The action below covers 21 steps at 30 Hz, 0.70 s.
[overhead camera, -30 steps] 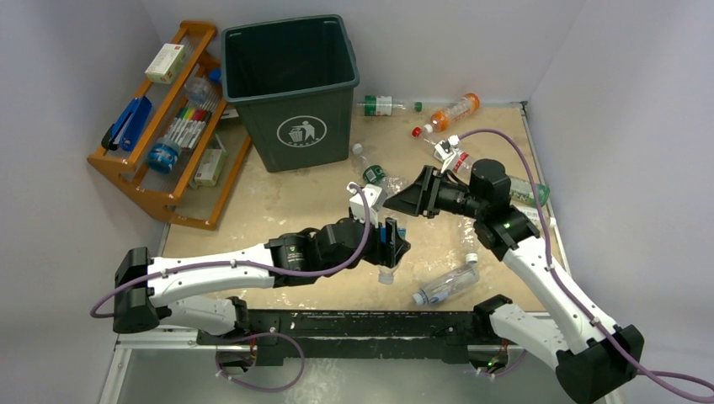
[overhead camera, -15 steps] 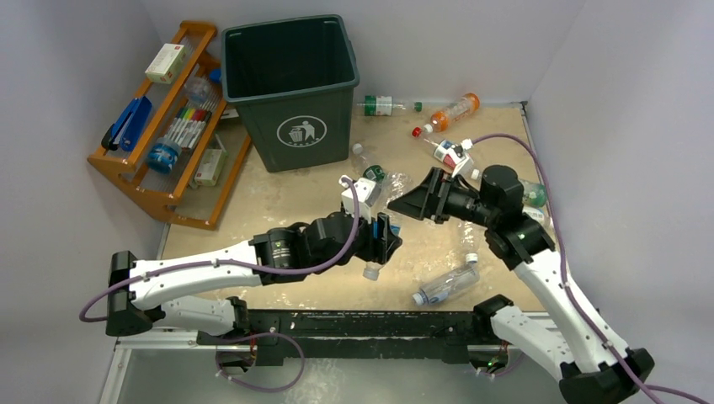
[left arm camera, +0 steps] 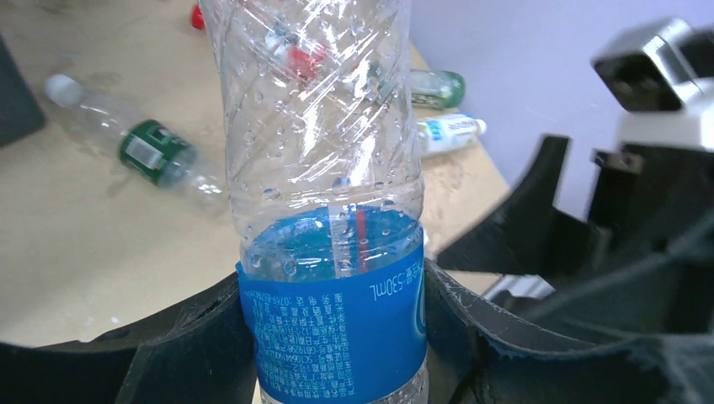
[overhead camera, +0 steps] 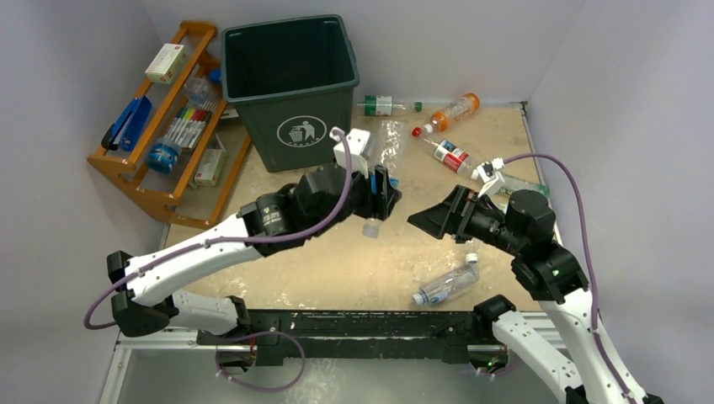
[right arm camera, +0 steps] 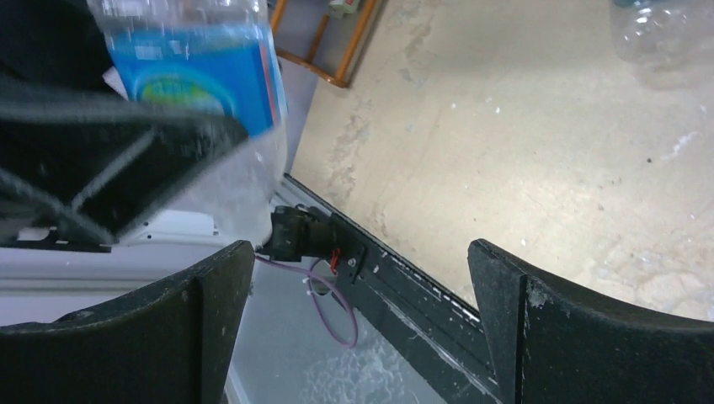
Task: Put the plastic bottles in the bin
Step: Pick up the plastic bottle at the center of the board, then place the plastic bottle in the trash bin.
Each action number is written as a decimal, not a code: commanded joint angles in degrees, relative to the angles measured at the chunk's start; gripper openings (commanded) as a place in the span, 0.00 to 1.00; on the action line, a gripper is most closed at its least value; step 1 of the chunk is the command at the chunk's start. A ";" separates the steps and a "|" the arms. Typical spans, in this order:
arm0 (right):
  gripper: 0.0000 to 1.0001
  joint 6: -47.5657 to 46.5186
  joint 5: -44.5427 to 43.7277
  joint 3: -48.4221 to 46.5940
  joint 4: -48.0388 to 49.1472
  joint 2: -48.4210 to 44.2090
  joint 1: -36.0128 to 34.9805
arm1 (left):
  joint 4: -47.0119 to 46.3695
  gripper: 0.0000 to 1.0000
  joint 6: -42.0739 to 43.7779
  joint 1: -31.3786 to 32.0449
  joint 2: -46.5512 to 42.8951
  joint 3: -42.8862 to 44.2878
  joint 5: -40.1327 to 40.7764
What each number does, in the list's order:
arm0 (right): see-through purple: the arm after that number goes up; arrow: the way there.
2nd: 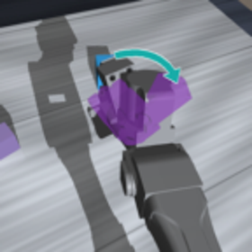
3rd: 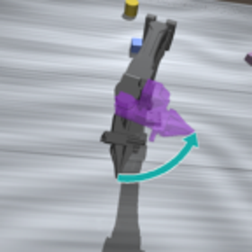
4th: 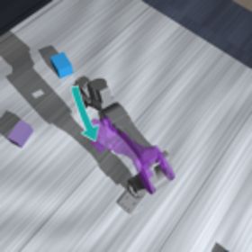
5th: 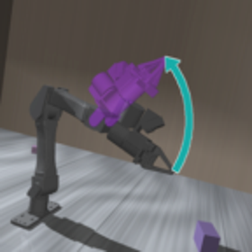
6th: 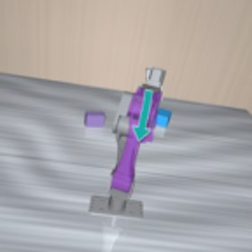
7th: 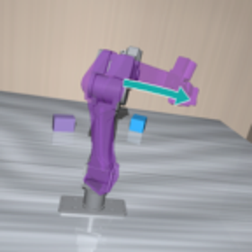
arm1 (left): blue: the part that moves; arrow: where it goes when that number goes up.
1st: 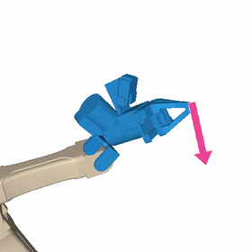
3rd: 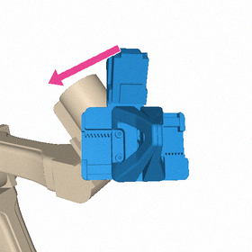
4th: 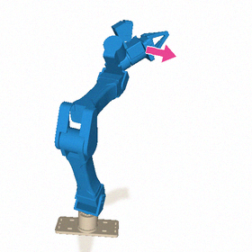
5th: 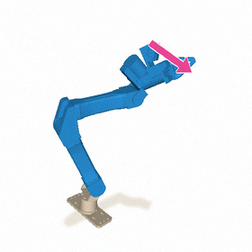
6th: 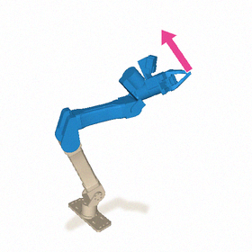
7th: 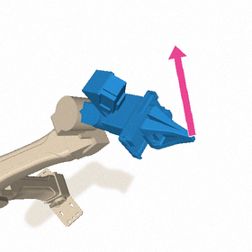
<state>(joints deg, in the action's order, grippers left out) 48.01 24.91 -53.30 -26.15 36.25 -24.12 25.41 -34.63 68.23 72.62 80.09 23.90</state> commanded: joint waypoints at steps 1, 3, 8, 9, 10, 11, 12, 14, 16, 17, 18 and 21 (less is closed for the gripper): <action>1.00 -1.08 -3.01 0.45 -4.04 -2.05 -0.31 | 1.60 0.59 4.39 -7.28 2.76 7.03 -5.65; 1.00 -0.42 -2.79 2.53 -3.87 -3.36 -0.31 | 3.71 0.60 6.37 -9.73 5.35 11.94 -7.02; 1.00 0.77 -2.65 7.14 -3.59 -6.09 -0.31 | 7.31 0.60 9.26 -17.16 12.58 23.93 -13.39; 1.00 0.90 -2.71 7.76 -3.79 -6.44 -0.31 | 7.75 0.60 9.59 -18.63 13.97 26.00 -15.25; 1.00 0.87 -2.91 8.29 -4.13 -6.72 -0.31 | 8.27 0.60 9.79 -20.06 15.43 28.13 -16.11; 1.00 0.97 -3.13 8.77 -4.50 -7.06 -0.30 | 8.76 0.60 9.94 -21.47 16.78 30.12 -17.27; 1.00 1.10 -3.36 9.14 -4.85 -7.24 -0.29 | 9.12 0.60 10.01 -22.79 18.00 31.92 -18.78; 1.00 1.12 -3.84 9.71 -5.96 -7.57 -0.31 | 9.75 0.60 10.03 -25.33 20.36 35.39 -20.49; 1.00 1.16 -4.17 10.20 -6.91 -7.96 -0.31 | 10.08 0.59 9.92 -27.98 22.59 38.66 -22.58; 1.00 1.24 -4.51 10.27 -7.44 -8.15 -0.31 | 10.05 0.60 9.75 -29.25 23.51 40.21 -23.57; 1.00 1.29 -4.70 10.31 -7.83 -8.44 -0.27 | 10.04 0.60 9.45 -30.66 24.48 41.68 -24.39; 1.00 1.48 -5.12 10.52 -8.76 -9.34 -0.27 | 8.89 0.60 8.29 -34.95 26.60 45.21 -27.20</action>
<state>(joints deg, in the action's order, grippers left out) 48.97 21.47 -42.92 -34.02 28.23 -24.12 36.05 -25.93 37.78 97.76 119.31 2.35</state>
